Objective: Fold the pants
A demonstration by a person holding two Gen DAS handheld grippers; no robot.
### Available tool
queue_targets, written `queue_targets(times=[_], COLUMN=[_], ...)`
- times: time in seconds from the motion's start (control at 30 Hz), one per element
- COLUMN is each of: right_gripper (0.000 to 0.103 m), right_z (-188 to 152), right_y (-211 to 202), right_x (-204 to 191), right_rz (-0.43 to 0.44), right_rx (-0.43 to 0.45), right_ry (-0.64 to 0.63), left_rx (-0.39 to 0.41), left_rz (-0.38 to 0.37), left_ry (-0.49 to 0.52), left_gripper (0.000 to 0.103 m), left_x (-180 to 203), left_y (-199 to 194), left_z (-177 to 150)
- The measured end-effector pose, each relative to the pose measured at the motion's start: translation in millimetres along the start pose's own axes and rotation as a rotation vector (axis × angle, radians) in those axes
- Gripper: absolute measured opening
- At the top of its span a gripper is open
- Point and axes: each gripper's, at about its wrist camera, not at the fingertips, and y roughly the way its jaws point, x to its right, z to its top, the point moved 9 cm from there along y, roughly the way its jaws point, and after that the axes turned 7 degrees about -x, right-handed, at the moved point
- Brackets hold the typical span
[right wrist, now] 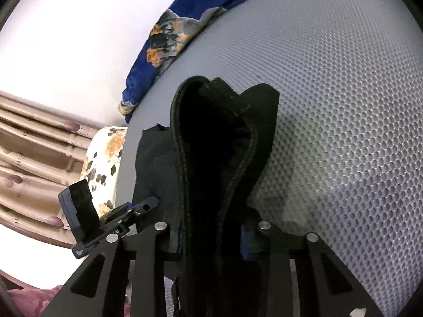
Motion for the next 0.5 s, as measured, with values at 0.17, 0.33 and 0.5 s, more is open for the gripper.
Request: queue_targets(times=[0.17,0.33,0.5], right_gripper=[0.028,0.028,0.028], right_z=[2,8,24], right_y=[2,16,34], right_x=[-19,-36,-52], right_rz=[-0.023,-0.009,0.020], right_rx=[-0.008,-0.031,-0.041], right_ry=[-0.030,-0.050,-0.067], left_rx=[0.028,0.062,0.098], left_rz=[0.000,0.025,0.050], left_ry=[0.000,-0.011,-0.043], left_gripper=[0.020,0.019,0.019], left_x=[-8,-20,-45], left_y=[-18,-32,-47], left_z=[-6,-2,7])
